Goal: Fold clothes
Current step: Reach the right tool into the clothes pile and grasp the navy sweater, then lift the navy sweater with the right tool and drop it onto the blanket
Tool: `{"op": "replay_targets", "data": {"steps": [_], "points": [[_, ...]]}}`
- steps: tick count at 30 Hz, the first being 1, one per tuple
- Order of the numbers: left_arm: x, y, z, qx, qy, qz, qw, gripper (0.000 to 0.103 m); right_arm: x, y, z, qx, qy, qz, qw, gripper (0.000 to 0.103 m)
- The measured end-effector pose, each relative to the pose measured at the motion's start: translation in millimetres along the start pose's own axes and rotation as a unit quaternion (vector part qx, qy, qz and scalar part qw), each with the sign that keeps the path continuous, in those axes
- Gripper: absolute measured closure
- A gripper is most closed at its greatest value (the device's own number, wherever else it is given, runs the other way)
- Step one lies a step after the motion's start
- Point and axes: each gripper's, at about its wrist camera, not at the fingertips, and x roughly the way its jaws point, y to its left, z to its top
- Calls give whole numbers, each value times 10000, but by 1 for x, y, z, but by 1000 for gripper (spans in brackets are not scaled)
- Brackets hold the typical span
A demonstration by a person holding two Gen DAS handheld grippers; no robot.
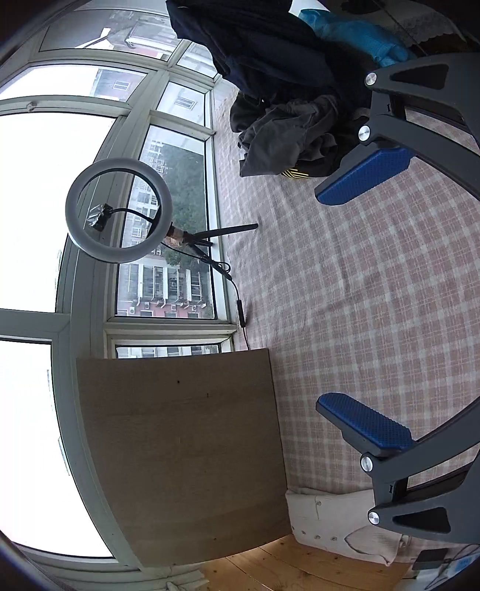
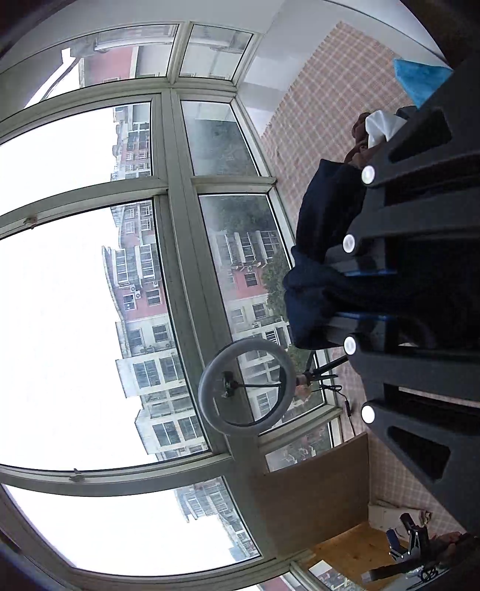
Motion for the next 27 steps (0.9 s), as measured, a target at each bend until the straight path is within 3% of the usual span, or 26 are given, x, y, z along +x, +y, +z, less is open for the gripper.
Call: {"op": "replay_targets", "data": {"steps": [1,2,3,4,6,7,11,16,18,20,21,22,23,25,26,27], "points": [[-4,7,0,-12,-41,3,10000,1,-3,11,9,-81,-157,-76,9998,92],[-8,14,1,-33,-72,4,10000,1,2,24,16,-388,-121,-423,9983,92],[-11,21,1,-59,-97,-2,9999,1,10,38,22,-751,-9,-846,9936,92],[-14,27,0,-88,-115,-17,9999,1,18,46,28,-783,215,-970,9920,92],[-22,41,-2,-108,-174,-19,9998,1,15,59,39,-191,403,-183,9988,92],[-25,47,-3,-114,-203,8,9997,1,9,74,44,-154,344,-11,9993,92],[-39,76,-9,-235,-309,65,9992,1,-14,155,51,-747,-101,262,9968,92],[-59,111,-15,-399,-463,196,9979,1,-37,250,59,-1020,-368,1337,9851,92],[-67,125,-19,-448,-514,285,9973,1,-38,295,53,-1228,-287,1710,9772,92],[-75,140,-25,-511,-548,363,9965,1,-28,340,39,-1367,83,2090,9683,90],[-79,147,-29,-544,-558,401,9961,1,-12,365,23,-1409,509,2342,9606,86],[-82,153,-33,-578,-561,445,9958,1,8,391,1,-1535,1066,2573,9481,68],[-84,160,-37,-616,-555,490,9953,1,32,418,-29,-1816,1770,2708,9286,58],[-84,174,-46,-726,-470,545,9948,1,68,450,-94,-2396,2724,2505,8976,54],[-82,180,-51,-780,-390,545,9947,1,79,455,-121,-2595,2895,2383,8900,54],[-79,184,-57,-811,-292,541,9948,1,86,452,-138,-2643,2886,2326,8904,54]]}}
